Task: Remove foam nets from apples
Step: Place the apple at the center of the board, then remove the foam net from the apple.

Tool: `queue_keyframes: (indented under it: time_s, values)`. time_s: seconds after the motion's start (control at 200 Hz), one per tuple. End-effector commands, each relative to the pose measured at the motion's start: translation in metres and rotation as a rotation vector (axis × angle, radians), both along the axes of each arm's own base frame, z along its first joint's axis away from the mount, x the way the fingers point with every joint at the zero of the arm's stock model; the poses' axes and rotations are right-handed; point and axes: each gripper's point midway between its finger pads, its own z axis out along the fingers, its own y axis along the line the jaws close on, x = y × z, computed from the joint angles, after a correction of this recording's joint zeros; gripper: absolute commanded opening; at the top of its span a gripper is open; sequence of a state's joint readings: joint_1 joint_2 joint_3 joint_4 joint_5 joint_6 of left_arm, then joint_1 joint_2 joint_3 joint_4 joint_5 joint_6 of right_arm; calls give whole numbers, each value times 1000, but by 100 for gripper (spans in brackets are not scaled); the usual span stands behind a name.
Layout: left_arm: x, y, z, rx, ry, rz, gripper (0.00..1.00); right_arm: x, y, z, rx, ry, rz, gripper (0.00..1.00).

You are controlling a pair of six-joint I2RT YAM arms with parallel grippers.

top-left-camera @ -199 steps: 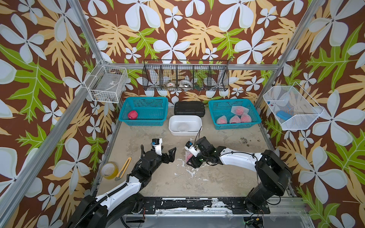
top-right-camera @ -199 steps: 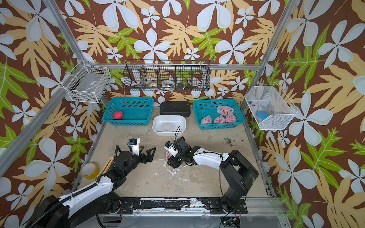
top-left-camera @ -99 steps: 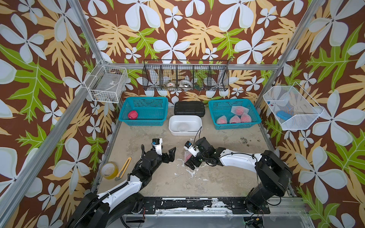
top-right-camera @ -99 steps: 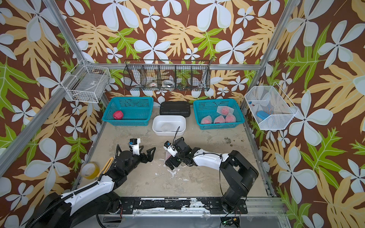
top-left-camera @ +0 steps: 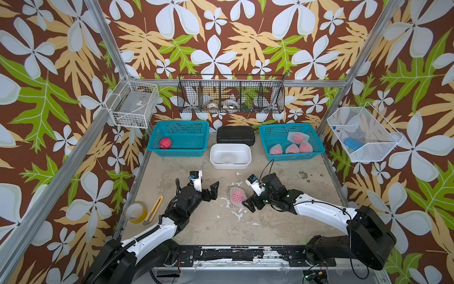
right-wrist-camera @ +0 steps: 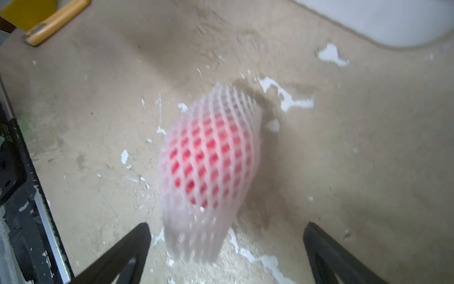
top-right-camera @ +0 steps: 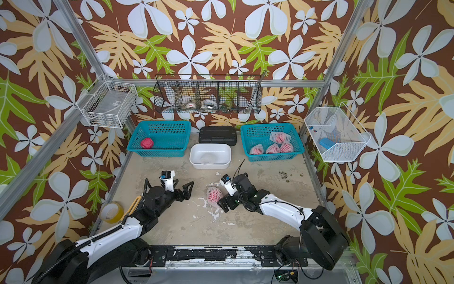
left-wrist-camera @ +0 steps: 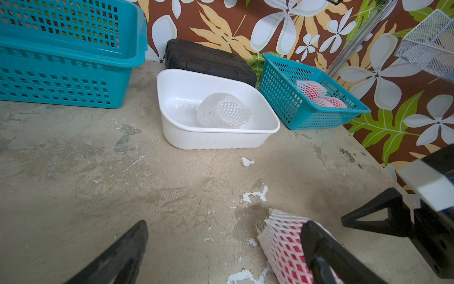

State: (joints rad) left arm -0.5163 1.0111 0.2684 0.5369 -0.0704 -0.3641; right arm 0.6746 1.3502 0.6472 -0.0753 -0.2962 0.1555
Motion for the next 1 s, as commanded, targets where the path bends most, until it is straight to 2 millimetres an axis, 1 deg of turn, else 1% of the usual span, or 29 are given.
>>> queue_keyframes:
  time_s: [0.0, 0.11, 0.27, 0.375, 0.475, 0.515, 0.561, 0.626, 0.646, 0.671, 0.701, 0.746, 0.851, 0.911, 0.921, 0.996]
  values:
    - [4, -3, 7, -14, -25, -3, 98, -3, 12, 5, 89, 42, -8, 100]
    - [6, -7, 8, -30, -15, -15, 99, -2, 19, -4, 123, 86, -21, 99]
    - [6, -6, 9, -21, -19, -9, 98, -9, 31, -14, 147, 125, 2, 92]
    - [5, -3, 7, -13, -17, -1, 98, -8, 37, -12, 164, 120, -1, 84]
    - [4, -3, 3, -16, -8, 1, 99, -5, 40, -11, 162, 112, -14, 71]
    - [4, -3, 3, -18, -9, 2, 98, -3, 41, -10, 157, 108, -16, 62]
    - [4, -3, 3, -19, -7, 1, 98, -1, 39, -11, 142, 106, -25, 48]
    - [4, -3, 4, -16, -10, 1, 98, 1, 38, -9, 123, 101, -29, 40]
    - [4, -2, 4, -16, -11, 4, 98, 2, 38, -9, 118, 100, -31, 35]
    - [4, -1, 4, -14, -13, 6, 98, 3, 37, -9, 110, 100, -36, 26]
    - [4, 0, 4, -11, -14, 11, 98, 5, 36, -7, 103, 96, -43, 15]
    - [3, 1, 5, -8, -18, 16, 99, 6, 36, -3, 96, 90, -43, 6]
    - [3, 3, 6, -7, -26, 22, 98, 12, 35, 12, 73, 64, -48, 5]
    - [3, 3, 5, -4, -25, 23, 98, 14, 37, 26, 59, 58, -37, 2]
    - [3, 3, 5, -4, -26, 21, 99, 15, 38, 31, 61, 54, -35, 2]
    - [4, 2, 5, 0, -25, 19, 99, 18, 38, 50, 43, 61, -35, 2]
